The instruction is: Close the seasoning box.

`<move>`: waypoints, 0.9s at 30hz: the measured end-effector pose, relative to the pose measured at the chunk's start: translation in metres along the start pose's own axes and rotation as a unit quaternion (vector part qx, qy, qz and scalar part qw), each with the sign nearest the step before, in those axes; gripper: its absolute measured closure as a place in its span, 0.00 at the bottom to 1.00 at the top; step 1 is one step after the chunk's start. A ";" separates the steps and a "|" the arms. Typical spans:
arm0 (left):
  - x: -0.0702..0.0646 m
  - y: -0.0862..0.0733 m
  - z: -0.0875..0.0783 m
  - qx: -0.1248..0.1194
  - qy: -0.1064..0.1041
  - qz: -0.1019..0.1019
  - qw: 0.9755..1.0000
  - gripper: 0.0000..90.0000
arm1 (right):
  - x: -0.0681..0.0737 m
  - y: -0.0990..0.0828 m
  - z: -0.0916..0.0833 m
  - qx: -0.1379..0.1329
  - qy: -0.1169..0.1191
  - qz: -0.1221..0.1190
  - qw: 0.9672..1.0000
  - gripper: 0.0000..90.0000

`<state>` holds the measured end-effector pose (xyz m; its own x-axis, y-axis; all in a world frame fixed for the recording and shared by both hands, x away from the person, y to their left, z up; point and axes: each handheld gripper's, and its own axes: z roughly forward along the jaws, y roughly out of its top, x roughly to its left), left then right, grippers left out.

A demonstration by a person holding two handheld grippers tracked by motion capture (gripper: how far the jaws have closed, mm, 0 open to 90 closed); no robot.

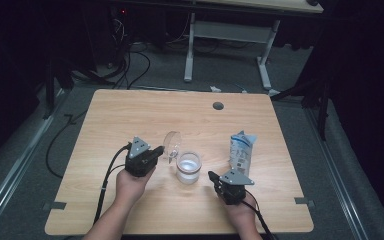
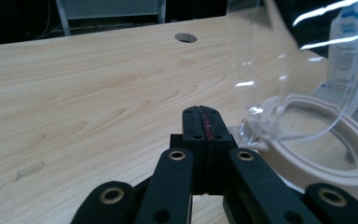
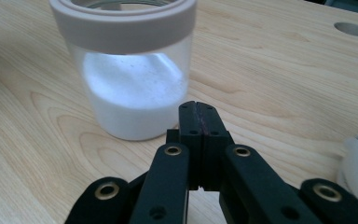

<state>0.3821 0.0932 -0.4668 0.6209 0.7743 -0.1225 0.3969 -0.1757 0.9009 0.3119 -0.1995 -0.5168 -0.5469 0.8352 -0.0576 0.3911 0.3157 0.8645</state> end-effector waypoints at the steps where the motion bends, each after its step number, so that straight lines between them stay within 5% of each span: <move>1: -0.001 0.001 0.000 -0.002 -0.001 0.000 1.000 1.00 | 0.002 0.001 0.002 0.002 -0.001 -0.001 1.000 1.00; 7: -0.007 0.006 0.000 -0.013 -0.010 0.004 1.000 1.00 | 0.014 0.004 0.010 0.003 0.000 -0.018 1.000 1.00; 27: -0.018 0.002 0.003 -0.016 -0.021 0.009 1.000 1.00 | 0.021 0.008 0.010 -0.002 0.006 -0.030 1.000 1.00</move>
<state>0.3740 0.0775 -0.4637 0.6563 0.7443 -0.1233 0.3646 -0.1699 0.9155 0.3107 -0.1749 -0.5165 -0.5784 0.8091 -0.1039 0.3537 0.3636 0.8618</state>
